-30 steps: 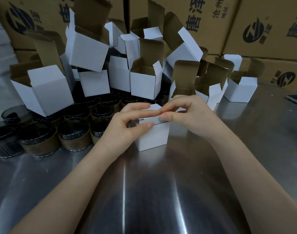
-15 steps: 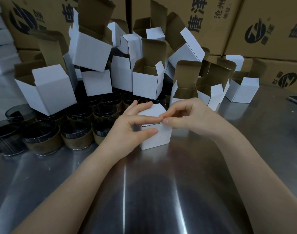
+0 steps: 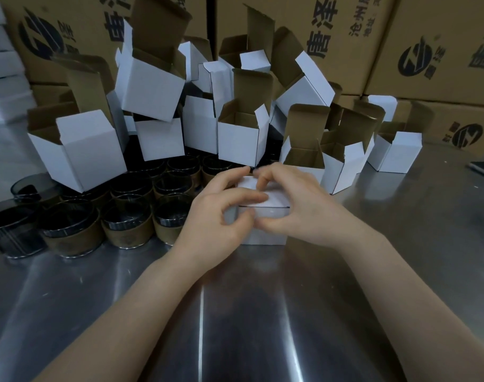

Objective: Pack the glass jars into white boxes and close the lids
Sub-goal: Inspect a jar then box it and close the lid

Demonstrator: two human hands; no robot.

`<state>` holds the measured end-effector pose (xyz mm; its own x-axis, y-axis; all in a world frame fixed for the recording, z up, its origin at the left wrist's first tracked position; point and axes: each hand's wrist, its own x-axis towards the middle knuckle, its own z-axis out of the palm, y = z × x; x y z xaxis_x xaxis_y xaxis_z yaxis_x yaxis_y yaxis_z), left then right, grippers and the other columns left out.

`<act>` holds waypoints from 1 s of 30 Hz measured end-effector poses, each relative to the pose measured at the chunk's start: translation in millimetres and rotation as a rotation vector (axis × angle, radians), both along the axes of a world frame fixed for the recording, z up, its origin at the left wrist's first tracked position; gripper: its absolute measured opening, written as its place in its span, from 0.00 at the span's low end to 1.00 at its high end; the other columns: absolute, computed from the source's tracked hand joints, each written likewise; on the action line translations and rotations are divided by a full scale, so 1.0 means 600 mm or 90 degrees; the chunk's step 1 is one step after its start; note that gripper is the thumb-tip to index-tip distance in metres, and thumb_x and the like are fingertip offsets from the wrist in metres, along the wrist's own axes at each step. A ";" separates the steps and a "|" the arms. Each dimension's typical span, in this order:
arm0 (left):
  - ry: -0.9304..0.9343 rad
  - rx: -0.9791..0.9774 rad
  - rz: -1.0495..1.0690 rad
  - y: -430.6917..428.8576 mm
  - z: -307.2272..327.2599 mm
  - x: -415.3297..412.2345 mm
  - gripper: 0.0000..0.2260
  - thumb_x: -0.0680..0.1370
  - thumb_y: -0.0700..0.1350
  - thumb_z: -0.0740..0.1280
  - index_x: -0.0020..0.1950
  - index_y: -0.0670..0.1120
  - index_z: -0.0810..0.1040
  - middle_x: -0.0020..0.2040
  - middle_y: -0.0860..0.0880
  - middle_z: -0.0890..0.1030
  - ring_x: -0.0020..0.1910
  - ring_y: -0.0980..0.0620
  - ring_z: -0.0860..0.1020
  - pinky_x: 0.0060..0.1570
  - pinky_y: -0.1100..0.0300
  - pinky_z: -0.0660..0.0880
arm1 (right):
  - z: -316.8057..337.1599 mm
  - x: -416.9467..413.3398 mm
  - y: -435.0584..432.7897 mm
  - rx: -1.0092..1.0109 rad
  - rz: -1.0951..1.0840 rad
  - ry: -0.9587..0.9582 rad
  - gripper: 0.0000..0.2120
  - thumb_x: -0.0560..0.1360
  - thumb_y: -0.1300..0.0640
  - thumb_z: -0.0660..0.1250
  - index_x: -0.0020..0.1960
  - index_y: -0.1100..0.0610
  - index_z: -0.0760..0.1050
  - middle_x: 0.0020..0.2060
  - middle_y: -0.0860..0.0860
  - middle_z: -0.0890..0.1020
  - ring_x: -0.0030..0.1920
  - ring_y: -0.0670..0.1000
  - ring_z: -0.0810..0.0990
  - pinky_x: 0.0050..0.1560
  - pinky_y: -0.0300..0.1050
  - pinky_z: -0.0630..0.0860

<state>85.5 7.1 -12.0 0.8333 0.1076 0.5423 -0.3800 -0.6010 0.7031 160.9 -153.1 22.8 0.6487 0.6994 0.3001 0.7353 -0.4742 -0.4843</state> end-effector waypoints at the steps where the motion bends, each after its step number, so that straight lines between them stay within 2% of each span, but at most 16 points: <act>1: -0.005 -0.017 -0.007 -0.002 0.000 0.000 0.14 0.75 0.32 0.68 0.53 0.49 0.84 0.68 0.51 0.73 0.68 0.58 0.70 0.67 0.61 0.68 | 0.003 -0.001 -0.001 -0.003 0.001 -0.001 0.18 0.70 0.47 0.74 0.55 0.46 0.70 0.58 0.41 0.74 0.63 0.46 0.71 0.66 0.58 0.67; 3: -0.022 -0.038 -0.021 -0.005 0.002 -0.001 0.12 0.75 0.32 0.67 0.52 0.46 0.84 0.66 0.50 0.74 0.67 0.58 0.71 0.67 0.56 0.70 | 0.010 0.000 -0.004 -0.032 -0.018 -0.025 0.20 0.70 0.47 0.75 0.57 0.45 0.71 0.56 0.41 0.73 0.60 0.46 0.70 0.65 0.58 0.67; 6: -0.044 -0.024 -0.007 -0.005 0.003 -0.001 0.09 0.76 0.33 0.67 0.51 0.44 0.84 0.61 0.51 0.77 0.63 0.61 0.73 0.65 0.63 0.70 | 0.023 0.002 -0.015 -0.111 -0.077 -0.052 0.22 0.69 0.45 0.74 0.60 0.42 0.71 0.59 0.41 0.69 0.63 0.46 0.65 0.67 0.53 0.61; 9: -0.059 -0.002 0.004 -0.005 0.002 0.001 0.09 0.75 0.36 0.65 0.48 0.42 0.84 0.55 0.49 0.80 0.57 0.60 0.76 0.60 0.68 0.70 | 0.036 0.004 -0.030 -0.168 -0.141 -0.053 0.20 0.68 0.45 0.74 0.56 0.42 0.71 0.59 0.44 0.69 0.63 0.48 0.66 0.60 0.48 0.57; 11: -0.059 0.003 -0.001 -0.007 0.000 0.003 0.10 0.74 0.37 0.64 0.46 0.41 0.85 0.51 0.49 0.82 0.53 0.59 0.77 0.58 0.66 0.72 | 0.043 0.007 -0.042 -0.186 -0.172 -0.038 0.18 0.68 0.45 0.74 0.53 0.42 0.70 0.56 0.45 0.69 0.60 0.48 0.67 0.57 0.48 0.57; 15: -0.025 0.009 -0.020 -0.008 -0.008 0.007 0.09 0.74 0.36 0.64 0.46 0.42 0.84 0.47 0.49 0.82 0.49 0.56 0.79 0.54 0.57 0.76 | 0.053 0.015 -0.072 -0.209 -0.245 0.008 0.18 0.67 0.47 0.76 0.52 0.44 0.71 0.54 0.46 0.69 0.59 0.51 0.69 0.64 0.55 0.64; 17: -0.005 0.010 -0.023 -0.007 -0.012 0.010 0.09 0.75 0.35 0.65 0.46 0.44 0.84 0.45 0.49 0.82 0.46 0.55 0.79 0.50 0.54 0.76 | 0.058 0.024 -0.090 -0.224 -0.297 0.029 0.19 0.68 0.48 0.77 0.52 0.45 0.71 0.55 0.48 0.70 0.59 0.53 0.70 0.62 0.57 0.69; 19: 0.018 0.016 -0.019 -0.005 -0.014 0.012 0.10 0.75 0.34 0.66 0.46 0.45 0.85 0.43 0.50 0.81 0.44 0.55 0.78 0.48 0.56 0.75 | 0.061 0.041 -0.109 -0.244 -0.355 0.050 0.20 0.68 0.50 0.78 0.53 0.46 0.71 0.57 0.50 0.72 0.60 0.56 0.72 0.61 0.57 0.71; 24: 0.080 0.015 -0.022 -0.002 -0.019 0.015 0.10 0.76 0.37 0.65 0.46 0.49 0.84 0.40 0.55 0.82 0.39 0.58 0.77 0.42 0.68 0.72 | 0.055 0.102 -0.166 -0.252 -0.537 0.078 0.21 0.68 0.50 0.78 0.53 0.48 0.70 0.58 0.57 0.73 0.61 0.63 0.72 0.63 0.64 0.69; 30: 0.131 0.014 -0.031 -0.002 -0.028 0.020 0.10 0.76 0.40 0.65 0.45 0.52 0.84 0.38 0.55 0.83 0.34 0.62 0.76 0.41 0.63 0.75 | 0.016 0.204 -0.251 -0.217 -0.687 0.059 0.26 0.68 0.49 0.77 0.62 0.54 0.73 0.60 0.61 0.74 0.61 0.65 0.73 0.63 0.65 0.69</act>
